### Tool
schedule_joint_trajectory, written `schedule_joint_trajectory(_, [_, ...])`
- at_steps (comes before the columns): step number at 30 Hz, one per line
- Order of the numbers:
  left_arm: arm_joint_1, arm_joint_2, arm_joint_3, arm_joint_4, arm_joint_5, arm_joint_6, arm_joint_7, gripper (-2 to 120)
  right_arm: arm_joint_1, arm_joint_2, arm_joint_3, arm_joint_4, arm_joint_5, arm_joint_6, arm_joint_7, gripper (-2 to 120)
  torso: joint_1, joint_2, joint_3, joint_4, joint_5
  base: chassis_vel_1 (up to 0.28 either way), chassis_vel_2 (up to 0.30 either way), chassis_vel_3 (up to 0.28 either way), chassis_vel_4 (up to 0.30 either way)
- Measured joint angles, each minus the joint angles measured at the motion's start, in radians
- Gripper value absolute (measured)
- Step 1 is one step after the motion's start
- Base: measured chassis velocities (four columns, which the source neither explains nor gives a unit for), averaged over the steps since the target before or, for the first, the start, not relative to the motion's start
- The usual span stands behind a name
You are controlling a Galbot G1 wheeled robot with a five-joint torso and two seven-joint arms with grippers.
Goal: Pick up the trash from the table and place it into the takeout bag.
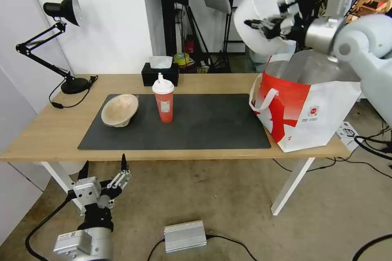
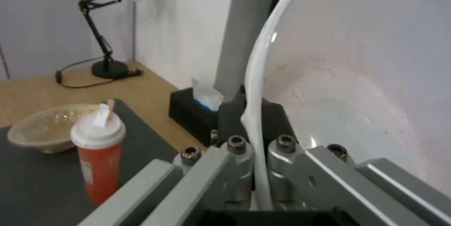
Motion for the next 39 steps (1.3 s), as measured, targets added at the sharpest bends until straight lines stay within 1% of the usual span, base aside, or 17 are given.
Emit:
schedule_joint_trajectory(3, [0.000,0.003,0.002,0.000,0.000,0.001,0.000,100,-0.052,-0.031,0.041,0.009,0.000,0.003,-0.001,0,0.000,0.000,0.000,0.0001,-0.0001,0.000,0.000,0.000,0.000])
schedule_joint_trajectory(4, [0.000,0.003,0.002,0.000,0.000,0.001,0.000,100,-0.052,-0.031,0.041,0.009,0.000,0.003,-0.001,0,0.000,0.000,0.000,0.0001,-0.0001,0.000,0.000,0.000,0.000])
schedule_joint_trajectory(7, [0.000,0.010,0.001,-0.001,0.001,0.001,0.000,100,-0.126,-0.063,0.092,0.018,-0.002,0.007,-0.006,0,0.000,0.000,0.000,-0.0001,0.0000,0.000,0.000,0.000,0.000])
schedule_joint_trajectory(12, [0.000,0.014,0.000,-0.002,0.001,0.001,0.000,100,-0.182,-0.080,0.134,0.016,-0.005,0.015,-0.011,0,0.000,0.000,0.000,0.0001,0.0000,0.000,0.000,0.000,0.000])
schedule_joint_trajectory(15, [0.000,0.014,0.002,-0.002,0.001,0.002,0.000,100,-0.249,-0.087,0.190,0.014,-0.012,0.021,-0.012,0,0.000,0.000,0.000,0.0000,0.0000,0.000,0.000,0.000,0.000])
schedule_joint_trajectory(24, [0.003,0.015,0.003,-0.002,0.001,0.002,0.000,100,-0.332,-0.078,0.236,-0.015,-0.039,0.030,-0.018,0,0.000,0.000,0.000,0.0001,0.0000,0.000,0.000,0.000,0.000])
schedule_joint_trajectory(39, [0.003,0.019,0.003,0.006,0.000,0.002,0.000,100,-0.373,-0.021,0.246,-0.083,-0.036,0.031,-0.017,0,0.000,0.000,0.000,0.0001,-0.0001,0.000,0.000,0.000,0.000])
